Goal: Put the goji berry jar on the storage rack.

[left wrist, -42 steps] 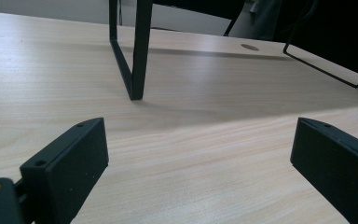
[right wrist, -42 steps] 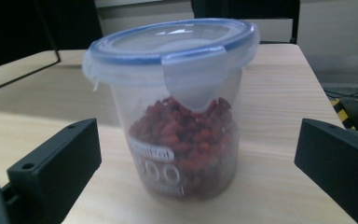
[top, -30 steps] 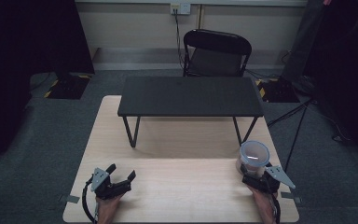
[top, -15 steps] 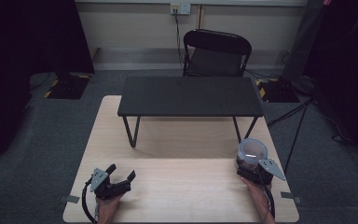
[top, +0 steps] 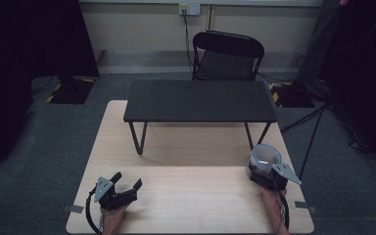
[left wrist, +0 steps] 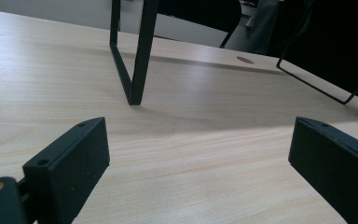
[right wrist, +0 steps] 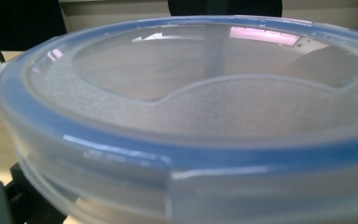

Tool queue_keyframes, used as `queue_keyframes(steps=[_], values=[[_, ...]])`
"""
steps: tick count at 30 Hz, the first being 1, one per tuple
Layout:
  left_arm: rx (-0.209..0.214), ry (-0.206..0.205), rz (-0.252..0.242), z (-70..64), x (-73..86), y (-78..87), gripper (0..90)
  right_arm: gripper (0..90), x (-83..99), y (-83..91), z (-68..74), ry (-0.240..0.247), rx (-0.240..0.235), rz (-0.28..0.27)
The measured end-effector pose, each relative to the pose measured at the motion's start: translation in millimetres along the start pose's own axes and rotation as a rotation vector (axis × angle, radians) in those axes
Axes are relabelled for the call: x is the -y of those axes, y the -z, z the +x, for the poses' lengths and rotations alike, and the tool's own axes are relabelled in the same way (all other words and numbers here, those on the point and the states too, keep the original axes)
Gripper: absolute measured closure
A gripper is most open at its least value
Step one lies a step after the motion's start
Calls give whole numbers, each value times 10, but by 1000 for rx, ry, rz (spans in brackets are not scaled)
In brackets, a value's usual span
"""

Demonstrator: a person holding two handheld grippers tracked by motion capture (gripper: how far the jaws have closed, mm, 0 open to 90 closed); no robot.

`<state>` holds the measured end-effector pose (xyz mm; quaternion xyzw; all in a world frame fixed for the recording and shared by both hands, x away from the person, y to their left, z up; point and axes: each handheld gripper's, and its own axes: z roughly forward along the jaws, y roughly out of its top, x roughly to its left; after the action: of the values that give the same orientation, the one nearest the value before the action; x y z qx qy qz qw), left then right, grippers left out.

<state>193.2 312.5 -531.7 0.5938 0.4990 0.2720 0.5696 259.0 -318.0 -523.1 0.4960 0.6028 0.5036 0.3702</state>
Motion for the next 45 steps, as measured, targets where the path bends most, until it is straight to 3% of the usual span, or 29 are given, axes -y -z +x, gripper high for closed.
queue_keyframes(steps=[5,18,38,45], values=[[-2,-2,-2,-1,4,5,44,10,65,75,-53,-45,-5,-49],[-3,-9,-5,-8,11,10,45,13,25,185,-21,23,-20,-87],[-1,-15,-7,-9,15,8,49,13,-369,421,-81,48,-61,-116],[-1,-16,-7,-8,15,8,49,13,-548,502,-79,55,-102,-155]])
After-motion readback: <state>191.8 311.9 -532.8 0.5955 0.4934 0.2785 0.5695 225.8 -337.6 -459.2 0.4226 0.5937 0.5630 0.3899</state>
